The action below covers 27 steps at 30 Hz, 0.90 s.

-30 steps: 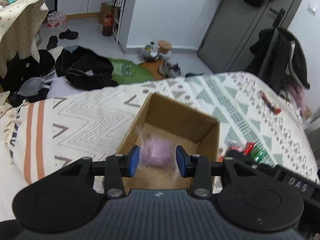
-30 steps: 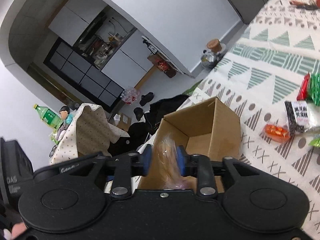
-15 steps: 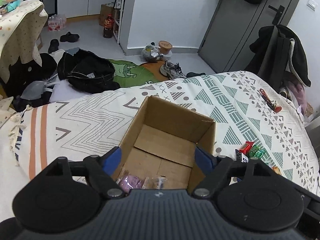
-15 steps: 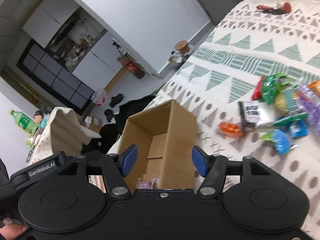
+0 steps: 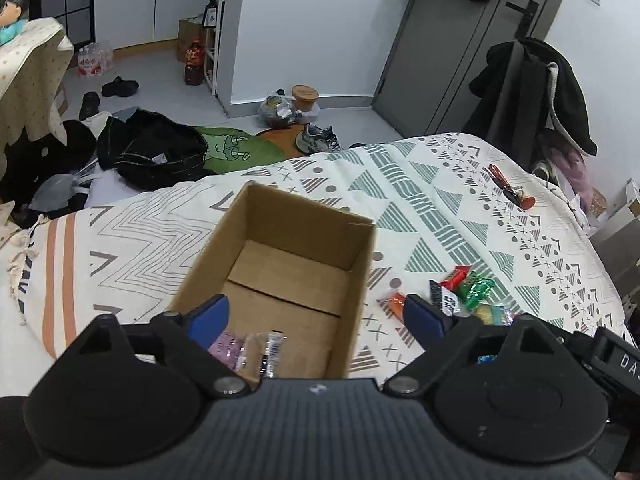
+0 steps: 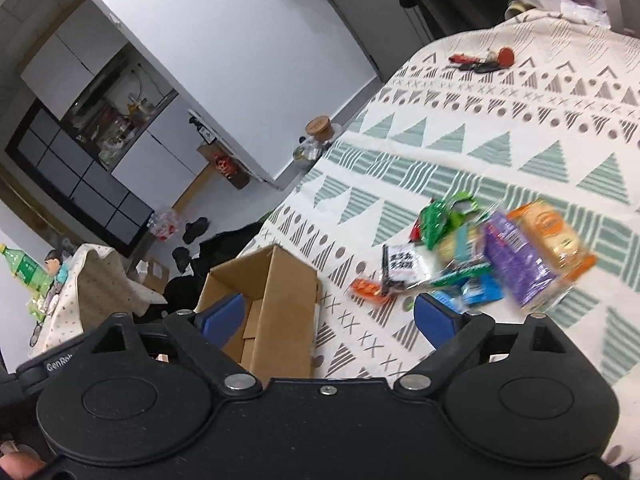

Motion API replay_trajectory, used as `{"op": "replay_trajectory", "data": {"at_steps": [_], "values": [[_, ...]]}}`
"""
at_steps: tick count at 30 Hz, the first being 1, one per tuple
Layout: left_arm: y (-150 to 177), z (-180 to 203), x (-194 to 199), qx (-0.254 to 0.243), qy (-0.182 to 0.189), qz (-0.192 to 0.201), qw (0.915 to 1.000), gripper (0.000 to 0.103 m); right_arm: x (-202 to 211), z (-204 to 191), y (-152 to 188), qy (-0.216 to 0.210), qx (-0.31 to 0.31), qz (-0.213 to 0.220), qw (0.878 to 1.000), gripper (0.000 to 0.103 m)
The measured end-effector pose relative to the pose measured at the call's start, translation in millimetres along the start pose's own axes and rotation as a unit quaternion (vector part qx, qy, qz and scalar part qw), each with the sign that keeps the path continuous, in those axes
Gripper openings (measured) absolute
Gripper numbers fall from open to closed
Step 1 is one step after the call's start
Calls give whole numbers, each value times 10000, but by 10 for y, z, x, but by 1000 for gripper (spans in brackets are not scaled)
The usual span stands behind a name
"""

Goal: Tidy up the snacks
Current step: 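Grasp the orange-wrapped cake with the right tool while the left tool grasps a blue packet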

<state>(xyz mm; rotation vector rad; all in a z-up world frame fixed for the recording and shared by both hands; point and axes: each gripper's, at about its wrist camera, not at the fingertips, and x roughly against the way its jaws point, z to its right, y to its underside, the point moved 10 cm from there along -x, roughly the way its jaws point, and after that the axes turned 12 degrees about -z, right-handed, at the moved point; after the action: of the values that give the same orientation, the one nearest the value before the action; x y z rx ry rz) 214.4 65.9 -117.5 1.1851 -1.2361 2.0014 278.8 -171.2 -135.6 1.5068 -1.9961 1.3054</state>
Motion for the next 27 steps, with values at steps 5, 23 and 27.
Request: {"op": "replay_trajectory", "data": {"at_steps": [5, 23, 27], "values": [[36, 228, 57, -211, 89, 51, 9997, 103, 226, 84, -60, 84, 168, 85, 9998, 93], [255, 1040, -161, -464, 496, -139, 9976, 103, 728, 1044, -296, 547, -193, 561, 9967, 99], [299, 1196, -285, -513, 451, -218, 9974, 103, 759, 1319, -328, 568, -485, 590, 9955, 99]]}}
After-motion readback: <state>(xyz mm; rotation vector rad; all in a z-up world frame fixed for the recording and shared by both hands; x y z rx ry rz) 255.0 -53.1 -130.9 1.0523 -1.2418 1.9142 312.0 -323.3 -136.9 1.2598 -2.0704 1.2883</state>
